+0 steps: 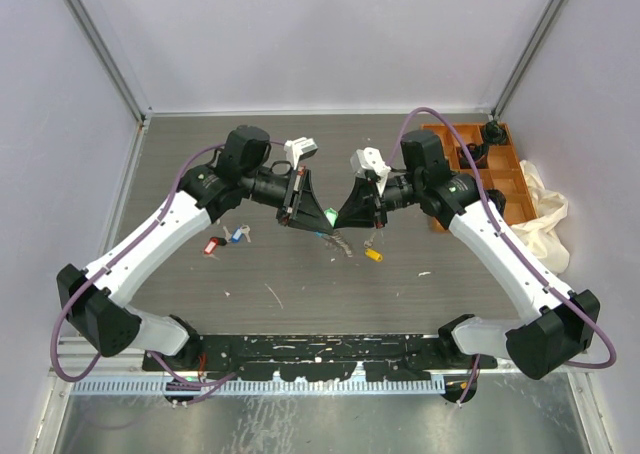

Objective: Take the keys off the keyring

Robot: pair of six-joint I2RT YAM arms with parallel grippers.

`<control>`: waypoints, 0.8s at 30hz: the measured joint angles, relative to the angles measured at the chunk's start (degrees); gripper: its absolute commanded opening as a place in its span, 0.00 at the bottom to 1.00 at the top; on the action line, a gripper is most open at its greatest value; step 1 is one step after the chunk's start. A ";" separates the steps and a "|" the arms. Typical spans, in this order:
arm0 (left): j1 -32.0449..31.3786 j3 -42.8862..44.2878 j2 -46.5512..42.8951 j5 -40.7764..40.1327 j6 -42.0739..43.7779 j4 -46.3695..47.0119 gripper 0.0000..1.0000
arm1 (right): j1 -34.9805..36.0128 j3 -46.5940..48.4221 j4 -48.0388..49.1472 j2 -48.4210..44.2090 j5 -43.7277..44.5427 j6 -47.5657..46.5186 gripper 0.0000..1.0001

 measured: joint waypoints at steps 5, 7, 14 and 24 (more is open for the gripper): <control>0.00 -0.46 -0.42 0.04 -0.22 0.28 0.00 | -0.24 0.00 0.02 0.00 -0.07 -0.13 0.11; 0.02 -0.87 -0.63 0.17 -0.72 0.76 0.00 | -0.24 0.00 0.00 0.00 -0.09 -0.15 0.16; 0.02 -1.40 -1.03 0.74 -1.36 1.97 0.00 | -0.26 0.00 0.04 0.00 -0.70 -0.17 0.29; 0.07 -1.95 -1.73 1.20 -1.42 2.45 0.00 | -1.14 0.00 0.02 -0.04 -1.25 -0.17 0.24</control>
